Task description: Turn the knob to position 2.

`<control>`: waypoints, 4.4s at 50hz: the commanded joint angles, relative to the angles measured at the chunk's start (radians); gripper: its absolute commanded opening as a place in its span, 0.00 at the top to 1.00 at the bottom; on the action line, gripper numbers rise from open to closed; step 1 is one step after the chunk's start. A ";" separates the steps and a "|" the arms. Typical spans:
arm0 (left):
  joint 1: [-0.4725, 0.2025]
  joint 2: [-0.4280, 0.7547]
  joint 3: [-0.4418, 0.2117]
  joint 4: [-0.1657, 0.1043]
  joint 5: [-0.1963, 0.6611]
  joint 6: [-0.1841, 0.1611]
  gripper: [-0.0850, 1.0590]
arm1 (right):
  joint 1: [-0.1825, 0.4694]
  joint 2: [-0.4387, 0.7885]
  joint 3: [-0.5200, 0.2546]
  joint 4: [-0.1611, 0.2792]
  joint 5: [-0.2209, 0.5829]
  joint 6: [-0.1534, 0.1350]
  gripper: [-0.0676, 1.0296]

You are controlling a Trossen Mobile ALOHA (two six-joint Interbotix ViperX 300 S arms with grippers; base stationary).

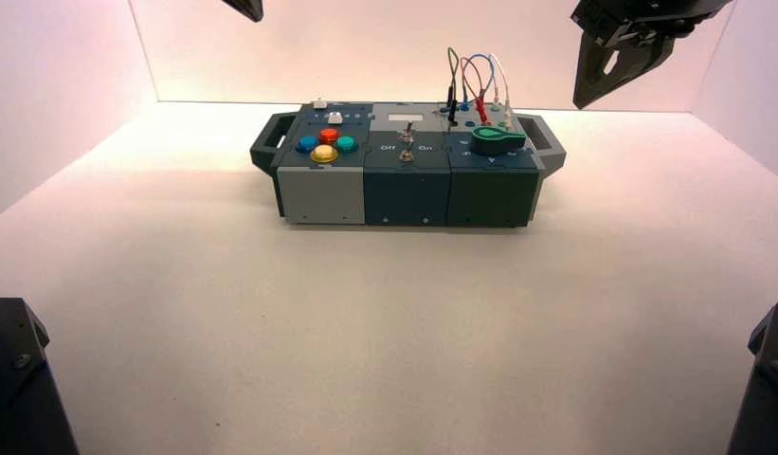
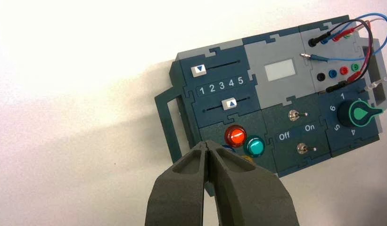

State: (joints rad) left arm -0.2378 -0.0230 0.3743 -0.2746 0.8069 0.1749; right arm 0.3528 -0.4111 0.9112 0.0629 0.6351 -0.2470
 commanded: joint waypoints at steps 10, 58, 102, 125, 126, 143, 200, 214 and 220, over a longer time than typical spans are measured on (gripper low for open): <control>-0.003 -0.035 -0.011 -0.002 -0.006 -0.002 0.95 | 0.003 -0.011 -0.014 0.002 -0.005 0.000 0.96; -0.014 -0.103 -0.006 -0.002 0.009 0.006 0.95 | 0.003 0.178 -0.089 0.032 0.041 -0.003 0.96; -0.064 -0.094 -0.012 0.000 0.009 0.006 0.95 | -0.003 0.483 -0.319 -0.011 0.029 -0.005 0.96; -0.064 -0.114 -0.008 -0.002 0.009 0.008 0.95 | -0.003 0.512 -0.339 -0.052 0.000 -0.005 0.96; -0.066 -0.114 -0.009 -0.002 0.009 0.008 0.95 | -0.003 0.512 -0.339 -0.054 -0.003 -0.005 0.96; -0.066 -0.112 -0.008 -0.002 0.006 0.008 0.95 | -0.005 0.511 -0.333 -0.058 -0.040 -0.005 0.96; -0.064 -0.114 0.005 -0.002 -0.023 0.006 0.95 | -0.080 0.341 -0.334 -0.067 0.084 -0.003 0.96; -0.064 -0.104 0.021 -0.002 -0.060 0.008 0.95 | -0.078 0.273 -0.295 -0.054 0.107 -0.003 0.96; -0.064 -0.094 0.021 -0.002 -0.061 0.006 0.95 | -0.077 0.233 -0.290 -0.044 0.117 -0.003 0.96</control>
State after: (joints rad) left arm -0.2991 -0.1058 0.4065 -0.2730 0.7547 0.1795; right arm 0.2746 -0.1273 0.6305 0.0107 0.7501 -0.2485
